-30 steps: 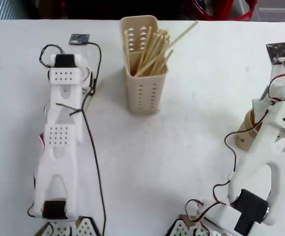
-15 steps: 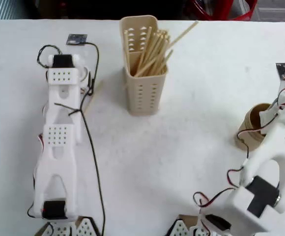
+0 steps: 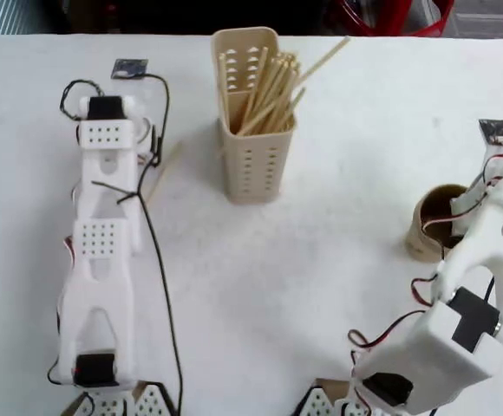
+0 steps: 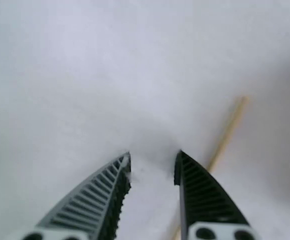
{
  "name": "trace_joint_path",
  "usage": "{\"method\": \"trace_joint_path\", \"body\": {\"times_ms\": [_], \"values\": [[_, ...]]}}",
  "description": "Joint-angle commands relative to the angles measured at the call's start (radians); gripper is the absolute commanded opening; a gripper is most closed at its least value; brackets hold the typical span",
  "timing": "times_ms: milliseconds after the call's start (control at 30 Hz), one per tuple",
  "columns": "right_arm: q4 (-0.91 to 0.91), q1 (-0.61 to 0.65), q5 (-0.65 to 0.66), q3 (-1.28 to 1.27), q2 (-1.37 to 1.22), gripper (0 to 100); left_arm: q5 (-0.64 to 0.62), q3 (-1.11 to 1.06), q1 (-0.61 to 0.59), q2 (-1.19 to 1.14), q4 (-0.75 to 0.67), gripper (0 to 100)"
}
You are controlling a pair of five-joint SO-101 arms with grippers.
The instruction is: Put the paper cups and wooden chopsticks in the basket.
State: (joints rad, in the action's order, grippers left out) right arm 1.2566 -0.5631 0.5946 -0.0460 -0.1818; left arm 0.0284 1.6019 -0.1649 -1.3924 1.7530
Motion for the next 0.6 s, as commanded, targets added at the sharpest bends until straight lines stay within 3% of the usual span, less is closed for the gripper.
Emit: {"method": "trace_joint_path", "body": {"times_ms": [0,167,300,433,567], "values": [[0.096,0.041,-0.046,0.124,0.045,1.7,-0.009,0.041,-0.019,0.008,-0.020,16],[0.243,0.110,-0.178,0.353,0.214,1.7,-0.009,0.041,-0.019,0.008,-0.034,16],[0.317,0.291,-0.272,0.566,0.361,1.7,-0.009,0.040,-0.019,0.008,-0.040,16],[0.283,0.524,-0.353,0.761,0.412,1.7,-0.009,0.040,-0.019,0.007,-0.040,16],[0.094,0.694,-0.405,0.829,0.387,1.7,0.026,0.035,-0.018,0.007,-0.040,16]]}}
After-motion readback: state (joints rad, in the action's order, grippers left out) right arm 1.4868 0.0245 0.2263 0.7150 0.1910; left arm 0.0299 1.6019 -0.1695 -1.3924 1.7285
